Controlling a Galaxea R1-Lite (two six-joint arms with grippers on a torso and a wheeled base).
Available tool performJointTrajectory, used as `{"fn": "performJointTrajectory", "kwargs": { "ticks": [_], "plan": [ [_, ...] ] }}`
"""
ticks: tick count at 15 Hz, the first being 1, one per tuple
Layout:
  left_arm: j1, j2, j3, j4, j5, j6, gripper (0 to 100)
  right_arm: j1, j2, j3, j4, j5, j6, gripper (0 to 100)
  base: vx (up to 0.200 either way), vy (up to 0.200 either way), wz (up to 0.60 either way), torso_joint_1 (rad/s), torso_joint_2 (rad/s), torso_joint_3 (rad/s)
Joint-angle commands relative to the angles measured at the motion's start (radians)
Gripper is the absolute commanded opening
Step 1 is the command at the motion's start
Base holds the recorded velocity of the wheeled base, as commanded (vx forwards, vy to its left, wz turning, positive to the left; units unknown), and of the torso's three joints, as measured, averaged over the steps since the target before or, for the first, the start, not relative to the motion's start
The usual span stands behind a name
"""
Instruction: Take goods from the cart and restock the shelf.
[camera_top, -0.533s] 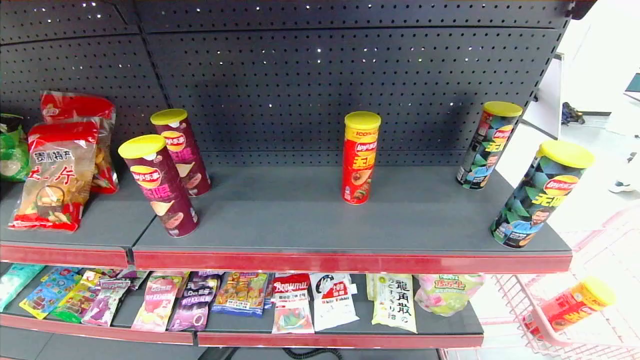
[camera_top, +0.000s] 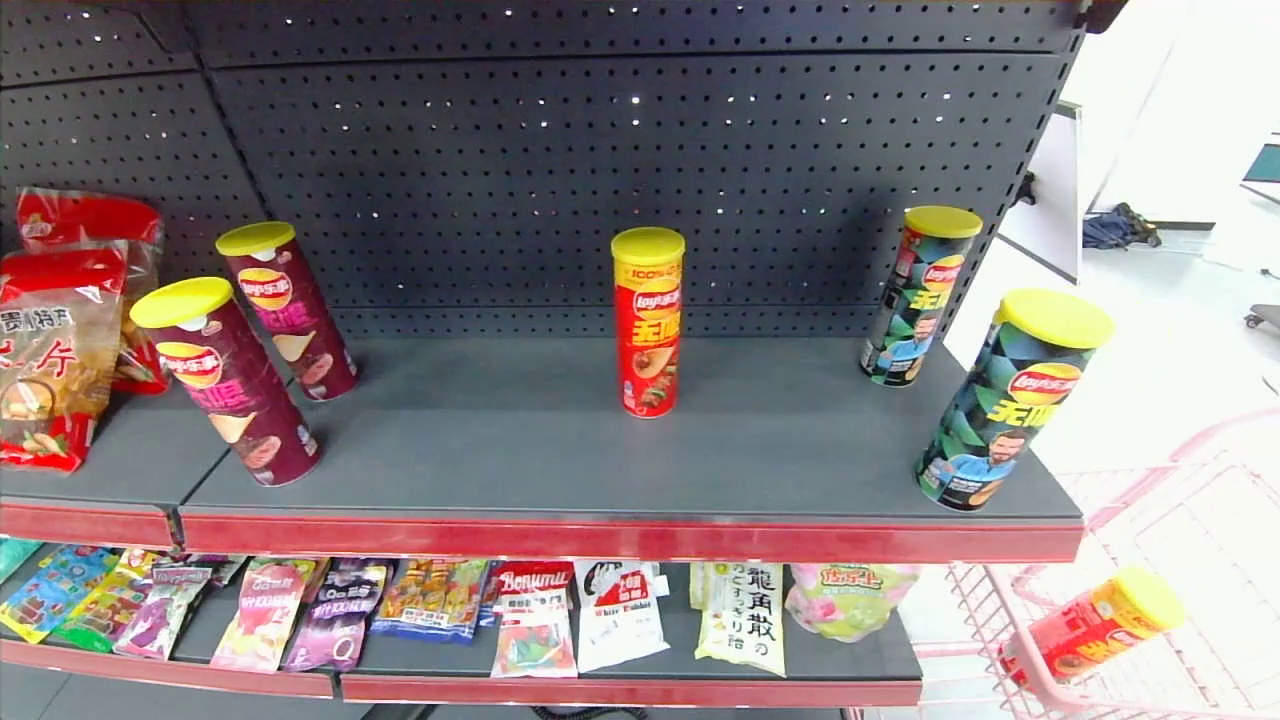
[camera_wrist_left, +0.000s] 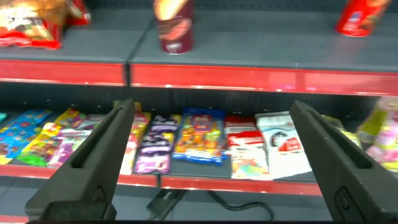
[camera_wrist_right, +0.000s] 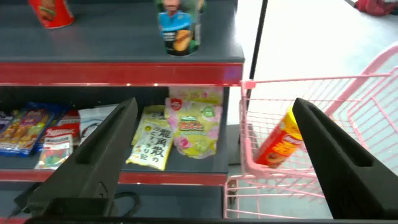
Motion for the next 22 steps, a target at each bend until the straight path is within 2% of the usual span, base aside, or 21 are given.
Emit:
{"fn": "performJointTrajectory", "kwargs": {
  "ticks": [1, 9, 19, 22],
  "plan": [
    [0.001, 0.0, 0.0, -0.002, 0.0, 0.0, 100, 0.0, 0.001, 0.0, 0.0, 0.0, 0.0, 100, 0.0, -0.2, 0.0, 0.002, 0.0, 0.002],
    [0.001, 0.0, 0.0, 0.0, 0.0, 0.0, 100, 0.001, 0.001, 0.0, 0.0, 0.0, -0.002, 100, 0.0, -0.2, 0.0, 0.003, 0.0, 0.004],
    [0.001, 0.0, 0.0, 0.0, 0.0, -0.002, 100, 0.0, 0.001, 0.0, 0.0, 0.002, -0.002, 100, 0.0, 0.0, 0.0, 0.0, 0.0, 0.0],
    [0.001, 0.0, 0.0, 0.0, 0.0, -0.002, 100, 0.001, 0.001, 0.0, 0.0, 0.0, -0.002, 100, 0.0, 0.0, -0.6, 0.002, 0.0, -0.001]
  ]
}}
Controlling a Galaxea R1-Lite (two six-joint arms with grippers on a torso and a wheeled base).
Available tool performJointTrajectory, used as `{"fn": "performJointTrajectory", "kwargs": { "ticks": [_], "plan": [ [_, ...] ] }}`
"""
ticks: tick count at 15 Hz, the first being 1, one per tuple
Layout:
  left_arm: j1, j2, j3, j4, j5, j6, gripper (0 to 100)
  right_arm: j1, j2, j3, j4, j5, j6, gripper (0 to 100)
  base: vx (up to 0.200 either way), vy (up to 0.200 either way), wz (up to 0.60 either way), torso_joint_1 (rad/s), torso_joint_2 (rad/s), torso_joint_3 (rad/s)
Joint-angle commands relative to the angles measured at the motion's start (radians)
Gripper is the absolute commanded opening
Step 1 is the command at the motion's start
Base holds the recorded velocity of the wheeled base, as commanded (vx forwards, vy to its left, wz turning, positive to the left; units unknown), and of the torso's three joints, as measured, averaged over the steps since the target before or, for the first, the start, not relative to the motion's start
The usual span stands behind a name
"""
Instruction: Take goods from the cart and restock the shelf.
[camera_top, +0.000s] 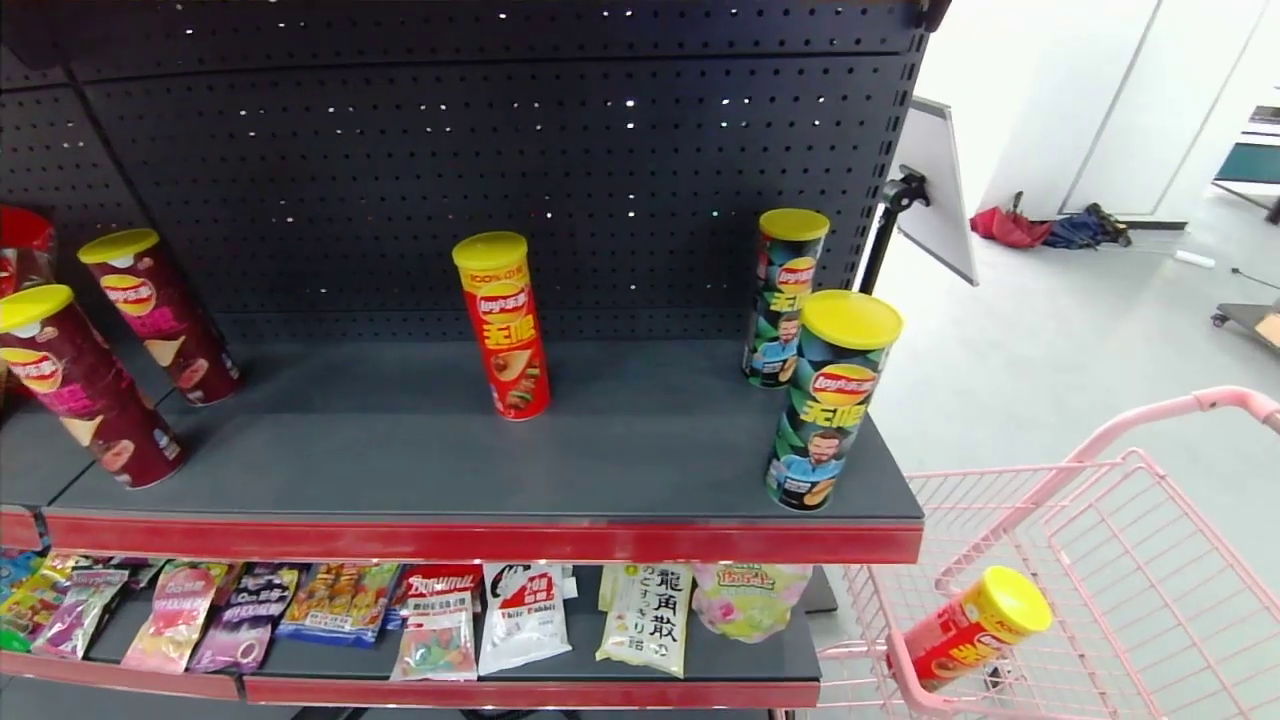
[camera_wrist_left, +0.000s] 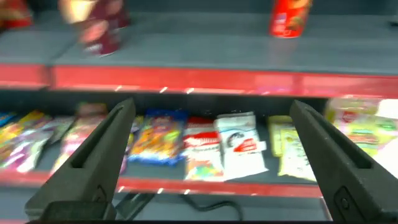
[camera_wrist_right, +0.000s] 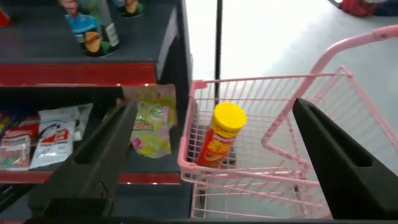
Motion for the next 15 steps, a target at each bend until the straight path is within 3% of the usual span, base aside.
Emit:
{"fn": "performJointTrajectory", "kwargs": {
  "ticks": [1, 5, 15],
  "plan": [
    [0.001, 0.0, 0.0, 0.0, 0.0, -0.001, 100, 0.001, 0.001, 0.0, 0.0, 0.001, 0.0, 100, 0.0, 0.0, -0.6, -0.007, -0.01, 0.002],
    [0.001, 0.0, 0.0, 0.0, 0.0, -0.001, 100, -0.001, 0.001, 0.0, 0.002, 0.001, 0.0, 100, 0.0, 0.0, -0.6, 0.002, 0.0, 0.002],
    [0.001, 0.0, 0.0, -0.002, 0.0, -0.001, 100, -0.001, 0.013, 0.0, 0.002, 0.001, 0.003, 100, 0.0, 0.0, 0.0, 0.0, 0.0, 0.0]
  ]
}}
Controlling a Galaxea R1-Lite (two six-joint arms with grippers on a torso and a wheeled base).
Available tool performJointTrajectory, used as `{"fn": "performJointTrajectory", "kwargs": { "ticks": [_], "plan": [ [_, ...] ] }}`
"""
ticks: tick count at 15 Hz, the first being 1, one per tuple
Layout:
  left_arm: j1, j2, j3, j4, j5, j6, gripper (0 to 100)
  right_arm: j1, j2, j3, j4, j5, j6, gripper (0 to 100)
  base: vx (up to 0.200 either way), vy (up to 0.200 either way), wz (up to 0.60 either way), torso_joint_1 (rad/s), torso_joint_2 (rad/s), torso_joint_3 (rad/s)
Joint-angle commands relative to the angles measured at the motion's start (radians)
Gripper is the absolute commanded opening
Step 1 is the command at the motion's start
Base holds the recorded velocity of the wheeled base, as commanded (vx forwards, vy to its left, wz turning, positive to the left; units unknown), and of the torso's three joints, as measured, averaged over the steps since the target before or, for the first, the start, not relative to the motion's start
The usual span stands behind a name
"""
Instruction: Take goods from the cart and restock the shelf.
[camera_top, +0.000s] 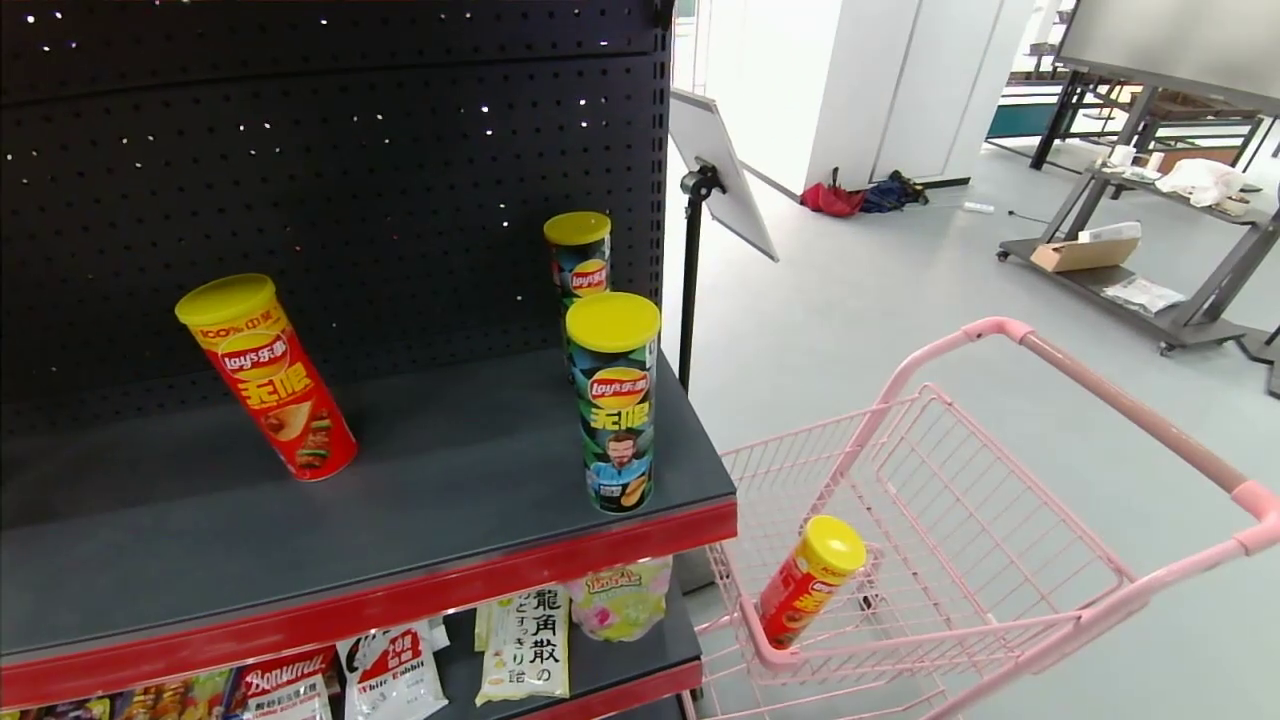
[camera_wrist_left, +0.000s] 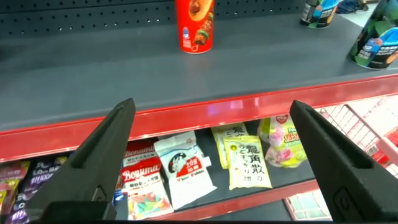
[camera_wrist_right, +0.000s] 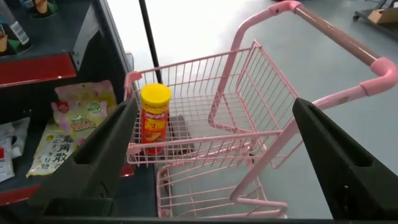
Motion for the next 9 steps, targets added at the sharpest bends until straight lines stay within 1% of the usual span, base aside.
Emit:
{"fn": "performJointTrajectory", "kwargs": {
  "ticks": [1, 2, 3, 4, 5, 6, 7, 8, 9],
  "plan": [
    [0.001, 0.0, 0.0, 0.0, 0.0, 0.0, 100, -0.005, -0.009, -0.002, 0.0, -0.006, -0.001, 100, 0.0, 0.0, 0.0, 0.0, 0.0, 0.0],
    [0.001, 0.0, 0.0, 0.0, 0.0, 0.0, 100, 0.0, 0.022, -0.074, -0.015, 0.004, -0.001, 100, 0.0, 0.0, 0.0, 0.0, 0.0, 0.0],
    [0.001, 0.0, 0.0, 0.0, 0.0, 0.0, 100, 0.011, 0.271, -0.31, -0.01, -0.006, 0.042, 100, 0.0, 0.0, 0.0, 0.0, 0.0, 0.0],
    [0.001, 0.0, 0.0, 0.0, 0.0, 0.0, 100, 0.012, 0.469, -0.508, -0.007, 0.001, 0.167, 100, 0.0, 0.0, 0.0, 0.0, 0.0, 0.0],
    [0.001, 0.0, 0.0, 0.0, 0.0, 0.0, 100, 0.017, 0.591, -0.611, -0.007, 0.006, 0.189, 100, 0.0, 0.0, 0.0, 0.0, 0.0, 0.0],
    [0.001, 0.0, 0.0, 0.0, 0.0, 0.0, 100, 0.008, 0.754, -0.644, -0.027, -0.002, 0.186, 100, 0.0, 0.0, 0.0, 0.0, 0.0, 0.0],
    [0.001, 0.0, 0.0, 0.0, 0.0, 0.0, 100, -0.006, 0.918, -0.646, -0.067, 0.004, 0.209, 100, 0.0, 0.0, 0.0, 0.0, 0.0, 0.0],
    [0.001, 0.0, 0.0, 0.0, 0.0, 0.0, 100, -0.006, 1.027, -0.641, -0.129, 0.006, 0.238, 100, 0.0, 0.0, 0.0, 0.0, 0.0, 0.0],
    [0.001, 0.0, 0.0, 0.0, 0.0, 0.0, 100, -0.011, 1.179, -0.637, -0.23, 0.0, 0.27, 100, 0.0, 0.0, 0.0, 0.0, 0.0, 0.0]
  ]
}}
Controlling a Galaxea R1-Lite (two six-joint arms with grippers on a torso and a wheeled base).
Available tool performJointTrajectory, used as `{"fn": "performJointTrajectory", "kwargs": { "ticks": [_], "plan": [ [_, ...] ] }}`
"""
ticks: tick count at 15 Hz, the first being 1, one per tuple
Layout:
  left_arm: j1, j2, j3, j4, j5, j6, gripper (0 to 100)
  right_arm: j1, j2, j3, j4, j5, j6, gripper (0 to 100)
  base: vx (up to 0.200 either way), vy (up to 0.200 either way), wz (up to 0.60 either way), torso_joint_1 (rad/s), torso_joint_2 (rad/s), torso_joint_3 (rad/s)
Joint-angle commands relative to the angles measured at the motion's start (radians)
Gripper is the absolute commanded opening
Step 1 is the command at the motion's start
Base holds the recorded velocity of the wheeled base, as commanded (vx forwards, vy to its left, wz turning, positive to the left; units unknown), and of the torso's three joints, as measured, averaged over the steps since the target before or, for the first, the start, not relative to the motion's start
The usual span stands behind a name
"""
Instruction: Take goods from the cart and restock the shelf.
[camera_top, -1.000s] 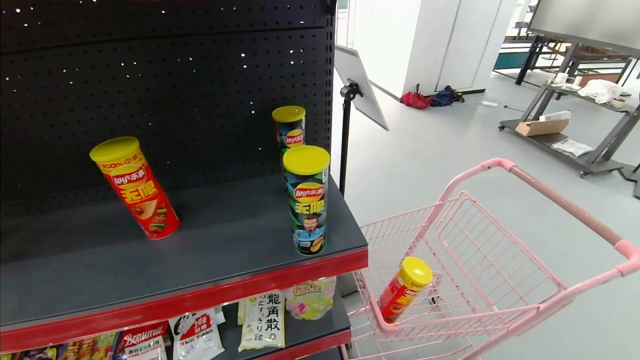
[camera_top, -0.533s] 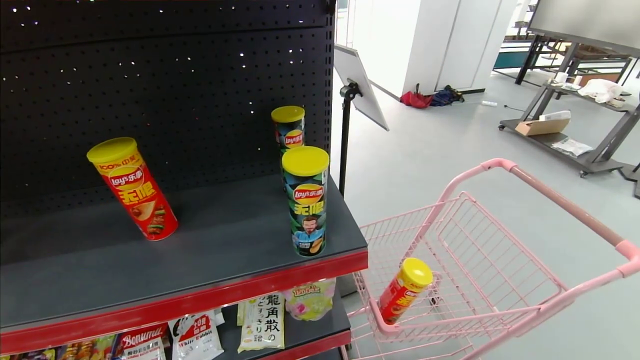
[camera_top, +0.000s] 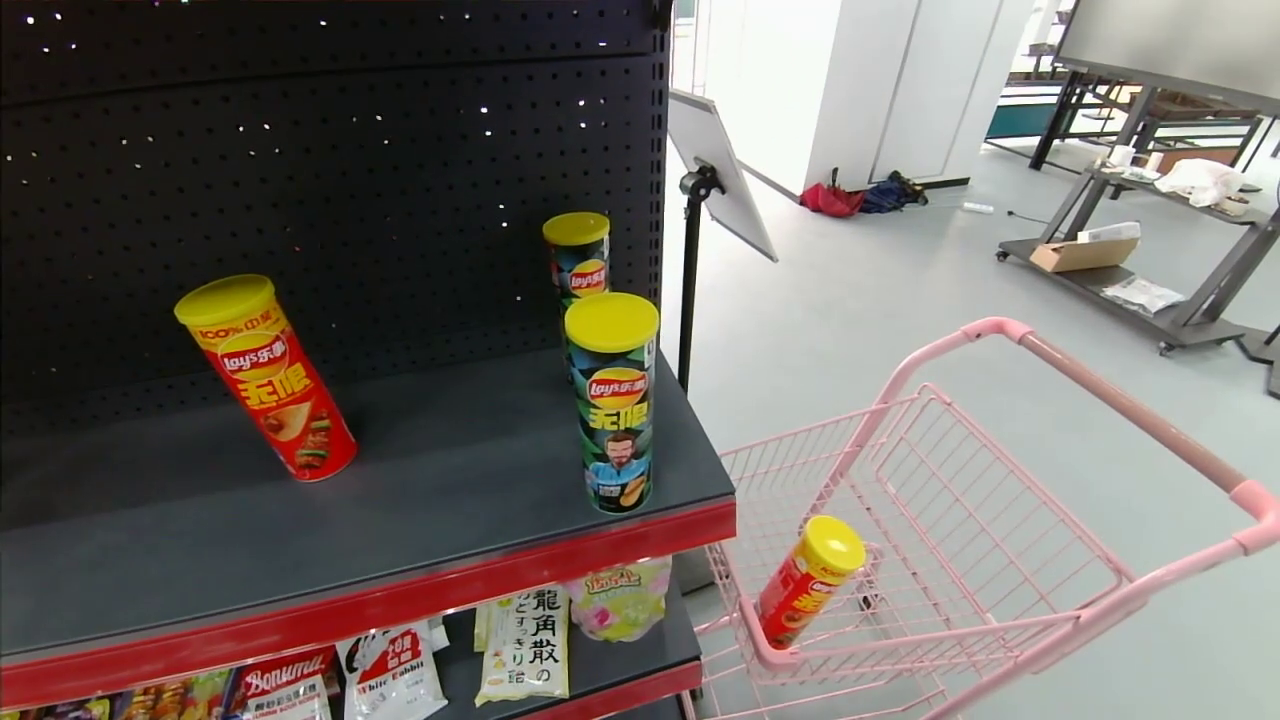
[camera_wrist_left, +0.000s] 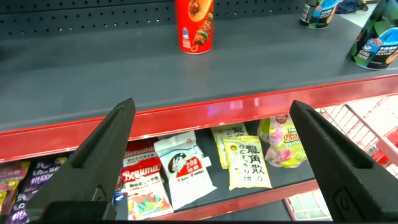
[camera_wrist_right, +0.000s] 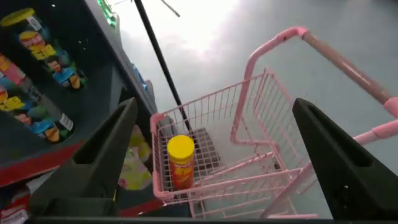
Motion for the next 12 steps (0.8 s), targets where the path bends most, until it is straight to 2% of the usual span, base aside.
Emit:
{"fn": "performJointTrajectory", "kwargs": {
  "ticks": [1, 3, 5, 12],
  "plan": [
    [0.0, 0.0, 0.0, 0.0, 0.0, 0.0, 100, 0.006, 0.728, -0.174, -0.157, 0.014, 0.095, 100, 0.0, 0.0, 0.0, 0.0, 0.0, 0.0],
    [0.0, 0.0, 0.0, 0.0, 0.0, 0.0, 100, 0.069, 0.797, -0.135, -0.151, 0.058, 0.09, 100, 0.0, 0.0, 0.0, 0.0, 0.0, 0.0],
    [0.0, 0.0, 0.0, 0.0, 0.0, 0.0, 100, 0.123, 0.854, -0.145, -0.155, 0.06, 0.089, 100, 0.0, 0.0, 0.0, 0.0, 0.0, 0.0],
    [0.0, 0.0, 0.0, 0.0, 0.0, 0.0, 100, 0.151, 0.869, -0.134, -0.151, 0.052, 0.037, 100, 0.0, 0.0, 0.0, 0.0, 0.0, 0.0]
  ]
}}
